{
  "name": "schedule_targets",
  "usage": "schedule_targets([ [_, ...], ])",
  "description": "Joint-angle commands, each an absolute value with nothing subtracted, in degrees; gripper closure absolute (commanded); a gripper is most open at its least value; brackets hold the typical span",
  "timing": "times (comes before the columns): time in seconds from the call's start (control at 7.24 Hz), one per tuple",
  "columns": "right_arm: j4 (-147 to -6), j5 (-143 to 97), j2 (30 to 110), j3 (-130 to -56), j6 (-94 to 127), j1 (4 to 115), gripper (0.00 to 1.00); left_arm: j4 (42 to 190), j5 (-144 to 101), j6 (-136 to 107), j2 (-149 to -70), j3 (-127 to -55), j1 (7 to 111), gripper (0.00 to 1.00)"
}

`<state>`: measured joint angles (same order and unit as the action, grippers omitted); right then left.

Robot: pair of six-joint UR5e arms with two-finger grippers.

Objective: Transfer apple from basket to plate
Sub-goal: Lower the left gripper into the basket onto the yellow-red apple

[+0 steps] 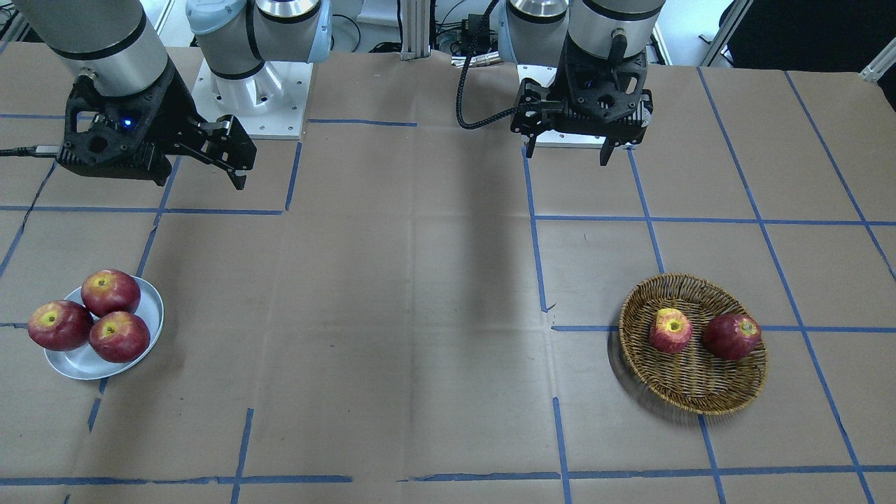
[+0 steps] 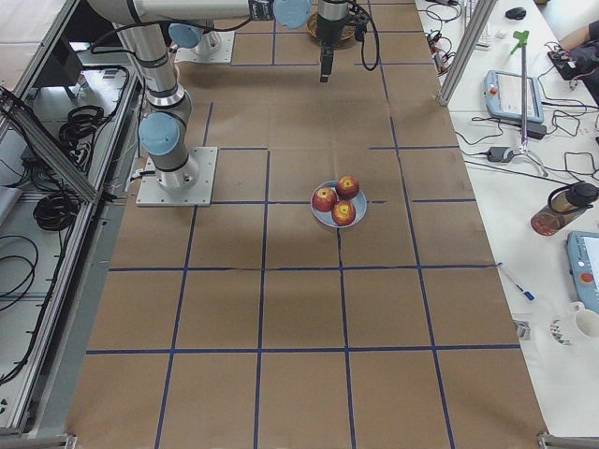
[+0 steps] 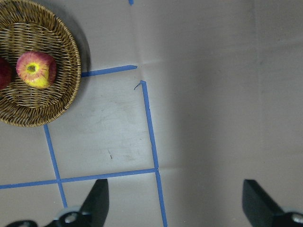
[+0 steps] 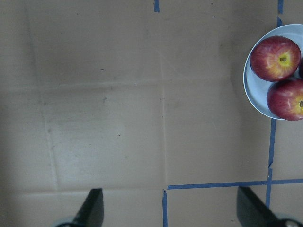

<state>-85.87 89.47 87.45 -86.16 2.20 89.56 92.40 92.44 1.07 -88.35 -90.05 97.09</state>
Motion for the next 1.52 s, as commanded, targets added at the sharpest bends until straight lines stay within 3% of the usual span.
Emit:
schedule_targets([
  [0.0, -85.9, 89.5, 87.5, -86.2, 2.2, 89.6, 0.0, 92.4, 92.8, 2.7, -88.8, -90.1, 97.0, 0.01],
  [0.41, -86.0, 89.4, 87.5, -86.2, 2.2, 89.6, 0.0, 92.3, 92.7, 13.6, -89.4, -91.9, 92.4, 0.02],
  [0.69, -86.0, 89.4, 87.5, -86.2, 2.2, 89.6, 0.0, 83.4, 93.0, 23.8, -90.5, -97.8, 86.0, 0.02],
  [1.11, -86.0, 89.4, 87.5, -86.1, 2.2, 89.6, 0.0, 69.4, 92.9, 36.3, -96.5, -104.0, 77.3, 0.02],
  [1.38, -86.0, 89.4, 87.5, -86.1, 2.2, 89.6, 0.0, 60.1, 93.0, 40.8, -102.9, -104.0, 74.9, 0.02],
])
